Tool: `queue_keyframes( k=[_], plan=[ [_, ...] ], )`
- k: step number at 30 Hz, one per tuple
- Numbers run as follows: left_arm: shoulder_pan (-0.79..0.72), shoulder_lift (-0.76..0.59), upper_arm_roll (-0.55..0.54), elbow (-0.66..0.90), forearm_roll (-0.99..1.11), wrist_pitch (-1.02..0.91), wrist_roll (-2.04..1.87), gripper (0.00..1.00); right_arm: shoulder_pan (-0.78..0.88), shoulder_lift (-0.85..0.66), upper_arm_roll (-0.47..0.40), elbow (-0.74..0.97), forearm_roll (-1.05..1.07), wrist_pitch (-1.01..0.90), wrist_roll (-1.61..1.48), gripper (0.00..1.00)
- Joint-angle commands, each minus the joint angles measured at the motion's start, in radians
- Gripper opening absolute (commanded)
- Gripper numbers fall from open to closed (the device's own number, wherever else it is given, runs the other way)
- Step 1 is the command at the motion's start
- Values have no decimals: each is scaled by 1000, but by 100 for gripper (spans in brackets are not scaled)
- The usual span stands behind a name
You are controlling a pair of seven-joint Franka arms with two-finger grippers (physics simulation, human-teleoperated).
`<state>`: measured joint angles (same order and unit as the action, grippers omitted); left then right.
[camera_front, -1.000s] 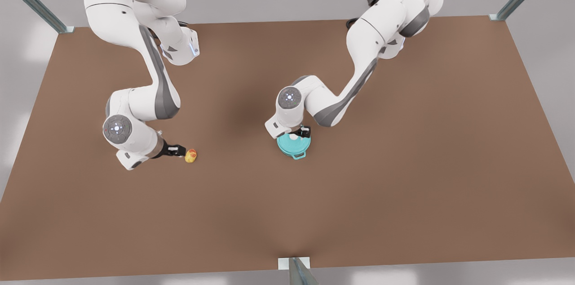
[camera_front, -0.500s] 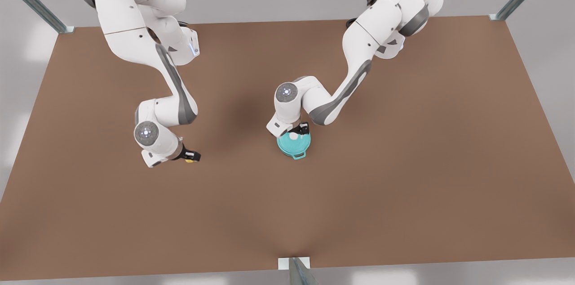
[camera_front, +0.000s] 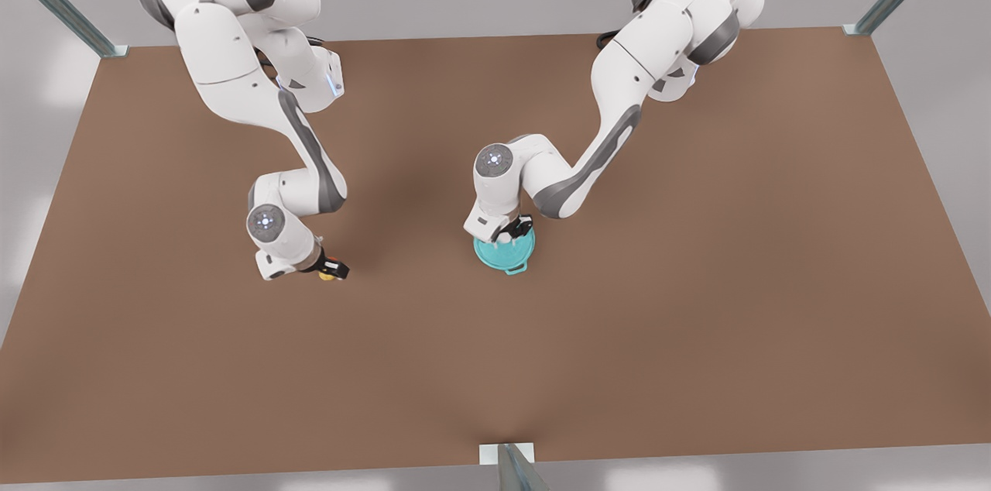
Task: Open the pot lid and put the potato into the pot
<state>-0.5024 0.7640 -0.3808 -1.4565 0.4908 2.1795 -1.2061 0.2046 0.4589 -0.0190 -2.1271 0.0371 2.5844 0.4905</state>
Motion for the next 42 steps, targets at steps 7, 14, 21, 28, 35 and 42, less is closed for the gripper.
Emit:
queue_keyframes(
  k=[7,14,21,28,35,42],
  plan=[
    [295,153,3,143,-21,66,244,31,2,20,1,-31,1,125,49,100],
    [378,121,2,143,-18,-67,546,100,2,20,-1,-48,1,145,57,88],
    [1079,-516,-211,-52,-468,-567,1146,100,13,21,1,-48,3,143,65,74],
    [545,-678,365,-246,-595,-422,1234,100,15,35,1,-48,3,143,66,65],
    [552,-608,361,-117,-587,-483,1232,100,15,34,1,-47,1,142,79,56],
    [659,-583,318,-51,-617,-578,1241,100,15,0,5,-47,3,131,108,52]
  ],
)
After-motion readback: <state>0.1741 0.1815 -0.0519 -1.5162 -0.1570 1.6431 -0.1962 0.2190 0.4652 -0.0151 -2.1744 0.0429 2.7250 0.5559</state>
